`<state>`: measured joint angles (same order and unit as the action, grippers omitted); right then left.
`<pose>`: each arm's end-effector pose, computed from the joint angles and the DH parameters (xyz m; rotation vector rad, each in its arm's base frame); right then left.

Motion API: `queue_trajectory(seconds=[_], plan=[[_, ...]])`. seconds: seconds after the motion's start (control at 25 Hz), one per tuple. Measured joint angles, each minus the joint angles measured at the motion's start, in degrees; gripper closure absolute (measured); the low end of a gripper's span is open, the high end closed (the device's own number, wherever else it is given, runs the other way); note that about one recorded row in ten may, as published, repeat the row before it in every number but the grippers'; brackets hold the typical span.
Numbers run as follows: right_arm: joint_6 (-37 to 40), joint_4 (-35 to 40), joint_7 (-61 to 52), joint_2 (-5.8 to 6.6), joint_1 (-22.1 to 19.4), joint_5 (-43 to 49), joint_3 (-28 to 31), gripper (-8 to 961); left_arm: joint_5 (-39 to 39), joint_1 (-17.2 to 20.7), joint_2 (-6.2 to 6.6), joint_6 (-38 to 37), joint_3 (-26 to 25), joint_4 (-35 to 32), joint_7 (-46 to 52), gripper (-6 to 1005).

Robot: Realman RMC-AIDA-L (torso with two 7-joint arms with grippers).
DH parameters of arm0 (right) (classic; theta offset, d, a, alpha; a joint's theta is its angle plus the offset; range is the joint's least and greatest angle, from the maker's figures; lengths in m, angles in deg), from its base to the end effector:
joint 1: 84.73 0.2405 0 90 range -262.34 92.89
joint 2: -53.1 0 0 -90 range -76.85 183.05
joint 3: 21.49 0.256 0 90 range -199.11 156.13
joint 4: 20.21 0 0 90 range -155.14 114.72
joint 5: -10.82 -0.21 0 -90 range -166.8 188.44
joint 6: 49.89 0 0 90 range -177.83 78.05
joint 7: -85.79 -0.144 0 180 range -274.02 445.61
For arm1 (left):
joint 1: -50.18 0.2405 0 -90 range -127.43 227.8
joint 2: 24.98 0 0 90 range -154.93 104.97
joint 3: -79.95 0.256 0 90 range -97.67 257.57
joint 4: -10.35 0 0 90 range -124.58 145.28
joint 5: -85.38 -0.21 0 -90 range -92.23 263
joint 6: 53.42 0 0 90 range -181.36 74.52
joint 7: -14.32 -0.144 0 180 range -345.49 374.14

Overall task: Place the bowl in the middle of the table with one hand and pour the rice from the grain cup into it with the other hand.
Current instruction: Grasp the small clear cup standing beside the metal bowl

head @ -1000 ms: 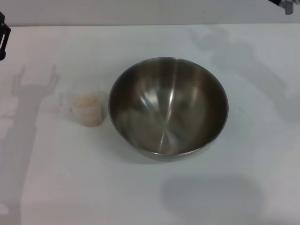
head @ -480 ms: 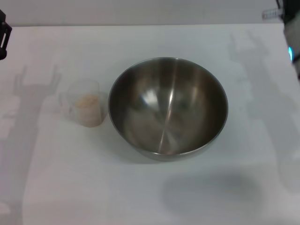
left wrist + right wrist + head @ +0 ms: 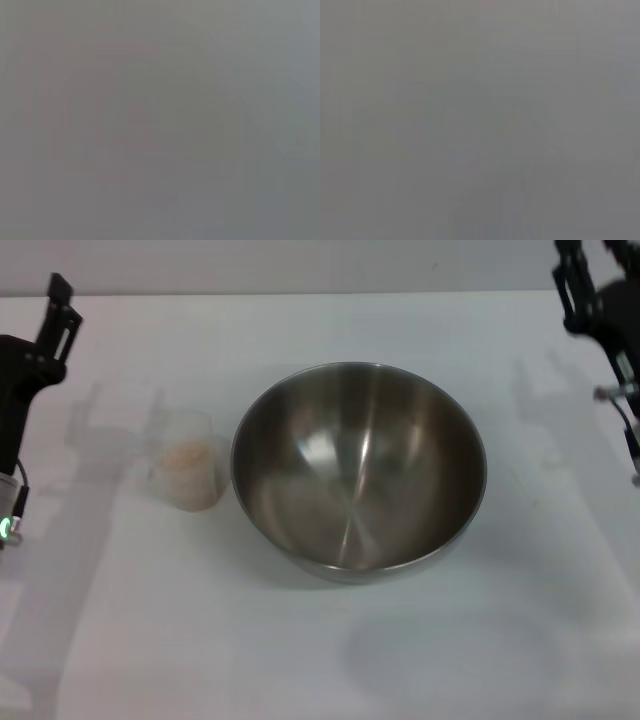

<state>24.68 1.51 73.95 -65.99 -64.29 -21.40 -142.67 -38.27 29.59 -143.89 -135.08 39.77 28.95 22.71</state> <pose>0.2709 0.3254 -0.0106 -1.5909 0.4118 1.0308 -0.2862 0.3066 -0.0092 -1.4874 -0.4396 -1.0172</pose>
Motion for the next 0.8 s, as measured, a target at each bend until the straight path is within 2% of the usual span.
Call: queue_trajectory(seconds=[0.16,0.44,0.8], plan=[[1.12,-6.73,-1.54,0.17,0.54,6.38,0.04,469,-0.02,0.35,0.08,-1.02,4.34,-0.24,0.55,158],[1.24,-8.72,-1.53,0.33,0.74,7.15,0.19,469,-0.01,2.20,0.17,-4.38,7.95,-0.70,0.30,159],[3.39,-11.72,-1.35,0.36,0.44,7.18,0.42,469,-0.01,5.63,0.33,-5.54,13.71,-4.65,-1.90,159]])
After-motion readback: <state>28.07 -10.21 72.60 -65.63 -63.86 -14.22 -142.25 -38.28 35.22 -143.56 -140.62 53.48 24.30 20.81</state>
